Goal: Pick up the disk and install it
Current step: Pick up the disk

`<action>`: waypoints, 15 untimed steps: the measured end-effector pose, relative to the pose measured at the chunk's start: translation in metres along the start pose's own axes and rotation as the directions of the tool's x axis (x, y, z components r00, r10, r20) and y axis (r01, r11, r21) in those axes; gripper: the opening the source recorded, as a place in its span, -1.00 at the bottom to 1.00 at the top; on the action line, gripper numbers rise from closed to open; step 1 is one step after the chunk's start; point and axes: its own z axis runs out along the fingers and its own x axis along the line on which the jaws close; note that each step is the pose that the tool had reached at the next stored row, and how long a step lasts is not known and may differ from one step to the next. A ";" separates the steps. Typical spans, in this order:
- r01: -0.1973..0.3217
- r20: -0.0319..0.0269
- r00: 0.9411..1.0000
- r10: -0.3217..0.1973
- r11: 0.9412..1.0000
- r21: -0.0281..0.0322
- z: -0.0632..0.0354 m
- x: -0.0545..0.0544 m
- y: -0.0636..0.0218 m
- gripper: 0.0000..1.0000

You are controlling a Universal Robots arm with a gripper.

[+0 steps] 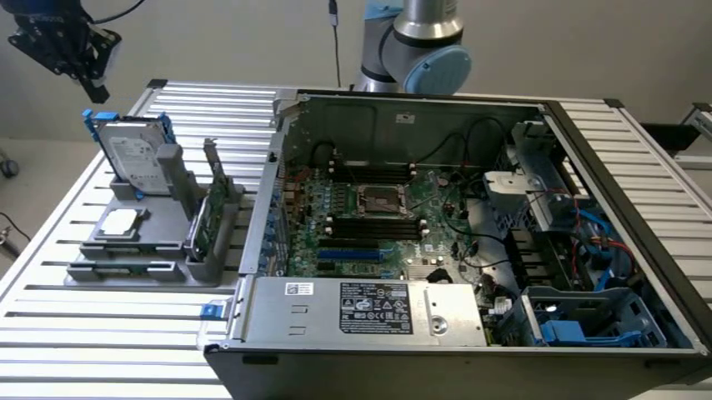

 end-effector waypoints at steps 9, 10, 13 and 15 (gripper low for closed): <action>0.000 0.000 1.000 0.000 1.000 0.000 0.0000 0.000 0.0000 -0.79; 0.000 0.000 1.000 0.000 1.000 0.000 0.0000 0.000 0.0000 -0.79; 0.007 -0.002 1.000 -0.007 1.000 -0.001 0.0001 0.000 0.0004 -0.79; 0.037 -0.004 0.999 -0.037 0.999 -0.003 0.0000 0.000 0.0005 -0.79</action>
